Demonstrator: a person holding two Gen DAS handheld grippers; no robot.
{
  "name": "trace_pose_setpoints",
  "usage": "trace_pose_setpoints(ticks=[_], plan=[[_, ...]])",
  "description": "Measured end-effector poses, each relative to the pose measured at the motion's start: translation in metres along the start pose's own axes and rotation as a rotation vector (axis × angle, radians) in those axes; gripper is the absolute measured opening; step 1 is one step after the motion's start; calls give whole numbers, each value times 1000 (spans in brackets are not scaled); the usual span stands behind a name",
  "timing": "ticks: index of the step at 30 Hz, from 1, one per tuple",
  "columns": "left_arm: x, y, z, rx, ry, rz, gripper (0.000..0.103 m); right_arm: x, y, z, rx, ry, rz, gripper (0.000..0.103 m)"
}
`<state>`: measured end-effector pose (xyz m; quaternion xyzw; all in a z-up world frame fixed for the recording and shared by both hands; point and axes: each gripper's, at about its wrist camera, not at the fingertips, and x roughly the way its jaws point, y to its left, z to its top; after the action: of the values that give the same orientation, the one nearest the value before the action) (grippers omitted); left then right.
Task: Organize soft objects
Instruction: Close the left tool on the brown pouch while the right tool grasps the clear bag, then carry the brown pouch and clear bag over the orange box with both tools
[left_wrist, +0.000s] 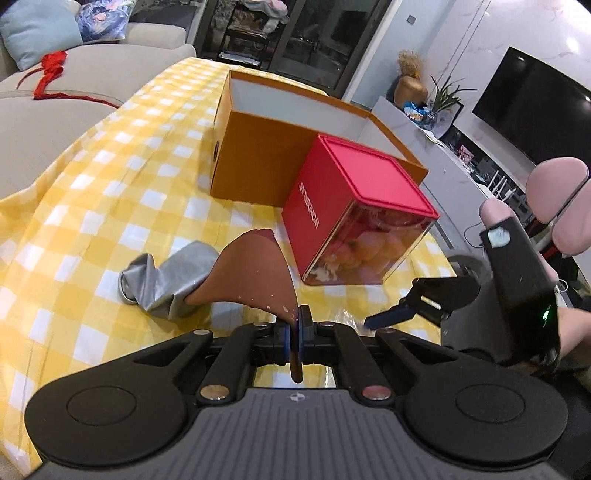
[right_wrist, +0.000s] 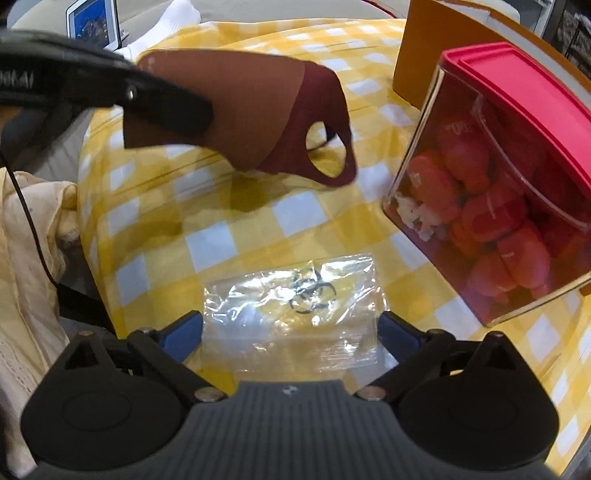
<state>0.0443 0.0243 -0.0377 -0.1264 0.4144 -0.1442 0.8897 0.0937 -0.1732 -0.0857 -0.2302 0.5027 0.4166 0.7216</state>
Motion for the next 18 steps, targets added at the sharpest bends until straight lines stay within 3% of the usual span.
trace_pose_setpoints(ticks=[5, 9, 11, 13, 16, 18], plan=[[-11, -1, 4, -35, -2, 15, 4, -10, -4, -10, 42, -54, -60, 70], [-18, 0, 6, -30, -11, -20, 4, -18, -9, -28, 95, -127, -80, 58], [-19, 1, 8, -35, -14, -40, 4, -23, -10, -37, 121, -153, -96, 37], [-19, 2, 11, -46, -12, -66, 4, -28, -15, -46, 162, -173, -110, 23], [-19, 2, 13, -55, -13, -100, 4, -34, -27, -55, 250, -175, -108, 8], [-20, -1, 15, -43, -15, -104, 4, -36, -31, -56, 284, -170, -120, 5]])
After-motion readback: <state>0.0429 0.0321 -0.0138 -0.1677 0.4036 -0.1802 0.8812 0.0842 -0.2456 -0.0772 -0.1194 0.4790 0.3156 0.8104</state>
